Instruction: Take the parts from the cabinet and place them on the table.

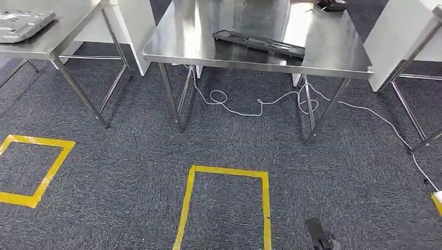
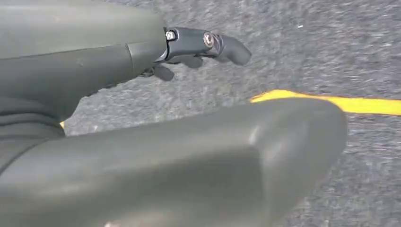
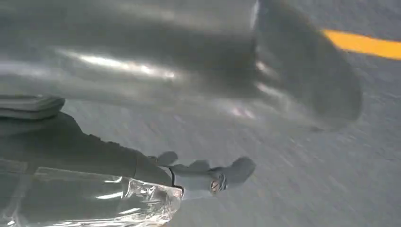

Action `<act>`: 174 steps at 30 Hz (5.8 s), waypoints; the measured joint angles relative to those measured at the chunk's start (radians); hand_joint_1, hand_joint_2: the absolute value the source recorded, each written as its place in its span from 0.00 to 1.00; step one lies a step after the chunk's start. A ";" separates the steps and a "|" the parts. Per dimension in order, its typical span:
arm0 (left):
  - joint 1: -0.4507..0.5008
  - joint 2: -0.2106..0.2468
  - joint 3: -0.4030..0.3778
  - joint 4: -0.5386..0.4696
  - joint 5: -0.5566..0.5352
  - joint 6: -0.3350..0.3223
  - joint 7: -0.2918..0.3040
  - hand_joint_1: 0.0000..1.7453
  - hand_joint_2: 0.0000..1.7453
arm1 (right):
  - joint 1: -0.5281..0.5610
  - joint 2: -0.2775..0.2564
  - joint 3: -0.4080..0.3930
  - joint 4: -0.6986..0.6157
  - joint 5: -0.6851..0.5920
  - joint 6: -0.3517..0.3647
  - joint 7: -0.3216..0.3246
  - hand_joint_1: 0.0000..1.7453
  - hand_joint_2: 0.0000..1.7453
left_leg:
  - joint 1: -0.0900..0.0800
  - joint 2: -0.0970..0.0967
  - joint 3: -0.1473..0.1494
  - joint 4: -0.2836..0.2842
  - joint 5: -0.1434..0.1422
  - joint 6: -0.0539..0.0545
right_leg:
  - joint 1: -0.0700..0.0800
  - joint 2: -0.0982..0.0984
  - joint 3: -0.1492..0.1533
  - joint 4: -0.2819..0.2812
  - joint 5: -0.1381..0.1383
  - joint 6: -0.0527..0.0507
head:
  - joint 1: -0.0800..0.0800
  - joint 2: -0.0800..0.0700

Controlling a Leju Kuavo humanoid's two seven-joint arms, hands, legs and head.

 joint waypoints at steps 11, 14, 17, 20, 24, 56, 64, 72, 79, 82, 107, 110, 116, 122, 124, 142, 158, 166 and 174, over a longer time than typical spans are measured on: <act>-0.026 0.001 -0.004 -0.005 -0.040 0.041 0.024 0.00 0.00 | 0.049 0.027 -0.171 0.061 -0.108 0.049 -0.028 0.00 1.00 | 0.009 -0.006 0.262 -0.196 0.025 0.014 | -0.004 -0.001 -0.145 0.047 0.113 0.058 | -0.001 0.000; -0.035 -0.003 -0.013 -0.005 -0.058 0.048 0.043 0.00 0.00 | 0.080 0.030 -0.203 0.073 -0.112 0.062 -0.026 0.00 1.00 | 0.015 0.008 0.220 -0.211 0.073 0.048 | 0.000 0.004 -0.186 0.129 0.003 0.042 | 0.008 0.000; -0.040 -0.003 -0.022 -0.005 -0.069 0.048 0.051 0.00 0.00 | 0.085 0.032 -0.218 0.079 -0.105 0.070 -0.014 0.00 1.00 | 0.012 0.018 0.170 -0.210 0.115 0.045 | -0.003 0.005 -0.217 0.329 -0.109 0.040 | 0.011 0.000; -0.043 -0.005 -0.029 -0.005 -0.077 0.047 0.055 0.00 0.00 | 0.085 0.031 -0.218 0.080 -0.077 0.069 0.005 0.00 1.00 | 0.014 0.026 0.117 -0.206 0.158 0.033 | -0.014 0.004 -0.131 0.303 -0.017 0.090 | 0.013 0.000; -0.047 -0.008 -0.035 -0.007 -0.088 0.045 0.057 0.00 0.00 | 0.084 0.038 -0.218 0.082 -0.072 0.066 0.013 0.00 1.00 | 0.007 0.026 0.072 -0.196 0.210 0.007 | -0.008 0.011 0.072 -0.010 -0.068 0.071 | 0.009 0.000; -0.057 -0.003 -0.053 -0.006 -0.100 0.003 0.050 0.00 0.00 | 0.099 0.036 -0.218 0.097 -0.058 0.077 0.052 0.00 1.00 | 0.012 0.017 0.078 -0.195 0.209 0.008 | -0.015 0.008 0.053 0.007 -0.061 0.067 | -0.005 0.000; -0.059 -0.011 -0.053 -0.006 -0.104 0.029 0.054 0.00 0.00 | 0.104 0.036 -0.235 0.098 -0.080 0.096 0.057 0.00 0.00 | 0.025 0.011 0.003 0.138 -0.009 -0.005 | 0.003 0.018 -0.024 0.017 0.012 0.011 | -0.009 0.000; -0.062 -0.010 -0.054 -0.006 -0.108 0.030 0.057 0.00 0.00 | 0.099 0.046 -0.241 0.104 -0.072 0.099 0.059 0.00 0.00 | -0.004 -0.055 0.233 -0.208 0.073 0.064 | 0.002 0.096 -0.065 0.015 0.058 0.047 | -0.007 0.000; -0.064 -0.017 -0.055 -0.006 -0.109 0.030 0.063 0.00 0.00 | 0.104 0.037 -0.242 0.104 -0.069 0.099 0.064 0.00 0.00 | 0.012 0.043 0.206 -0.239 0.113 0.053 | -0.006 0.018 -0.214 0.342 -0.091 0.056 | 0.010 0.000; -0.065 -0.021 -0.054 -0.006 -0.109 0.030 0.063 0.00 0.00 | 0.104 0.032 -0.243 0.104 -0.069 0.098 0.069 0.00 0.00 | 0.020 0.080 0.200 -0.228 0.114 0.041 | -0.028 -0.018 -0.064 0.101 -0.006 0.104 | 0.009 0.000; -0.057 -0.010 -0.060 -0.005 -0.166 -0.040 0.287 0.00 0.00 | 0.101 0.036 -0.257 0.108 -0.032 0.249 0.146 0.00 0.00 | 0.016 0.007 0.217 -0.229 0.095 0.059 | 0.003 0.026 -0.215 0.233 -0.029 0.043 | 0.016 0.000; -0.040 -0.007 -0.067 -0.003 -0.182 -0.051 0.338 0.00 0.00 | 0.105 0.034 -0.257 0.108 -0.023 0.263 0.164 0.00 0.00 | 0.012 0.061 0.211 -0.228 0.098 0.055 | -0.007 0.014 -0.235 0.337 -0.063 0.065 | 0.013 0.000; -0.042 -0.003 -0.078 -0.002 -0.195 -0.060 0.352 0.00 0.00 | 0.101 0.026 -0.257 0.108 -0.019 0.285 0.176 0.00 0.00 | 0.000 0.122 0.215 -0.215 0.090 0.026 | -0.011 -0.060 -0.040 0.014 0.023 0.071 | 0.007 0.000; -0.041 -0.001 -0.085 -0.002 -0.202 -0.063 0.353 0.00 0.00 | 0.103 0.026 -0.257 0.109 -0.017 0.295 0.185 0.00 0.00 | 0.019 0.014 0.136 -0.016 -0.055 0.002 | -0.017 0.002 -0.055 0.014 0.043 0.030 | 0.003 0.000; -0.038 0.001 -0.085 -0.001 -0.202 -0.063 0.353 0.00 0.00 | 0.104 0.026 -0.257 0.109 -0.017 0.296 0.185 0.00 0.00 | 0.019 0.004 0.071 0.129 -0.105 0.005 | -0.010 0.030 -0.063 0.015 0.047 0.025 | 0.003 0.000; -0.040 0.008 -0.093 0.002 -0.211 -0.066 0.359 0.00 0.00 | 0.109 0.028 -0.256 0.112 0.002 0.350 0.189 0.00 0.00 | 0.010 0.078 0.204 -0.206 0.085 0.053 | -0.003 0.007 -0.170 0.247 -0.040 0.079 | 0.016 0.000; -0.044 0.001 -0.102 0.003 -0.236 -0.062 0.386 0.00 0.00 | 0.106 0.029 -0.256 0.112 0.008 0.365 0.187 0.00 0.00 | 0.015 0.001 0.078 0.111 -0.065 0.005 | -0.004 0.055 -0.062 0.018 0.050 0.020 | 0.005 0.000; -0.062 -0.005 -0.102 0.003 -0.247 -0.054 0.398 0.00 0.00 | 0.108 0.032 -0.256 0.112 0.021 0.364 0.188 0.00 0.00 | 0.019 -0.020 0.197 -0.189 0.082 0.048 | 0.005 0.062 -0.133 0.089 0.036 0.055 | 0.007 0.000; -0.060 -0.006 -0.102 0.003 -0.248 -0.054 0.400 0.00 0.00 | 0.107 0.034 -0.256 0.112 0.025 0.364 0.188 0.00 0.00 | 0.012 0.097 0.194 -0.186 0.081 0.043 | -0.022 -0.031 -0.096 0.102 0.016 0.102 | 0.019 0.000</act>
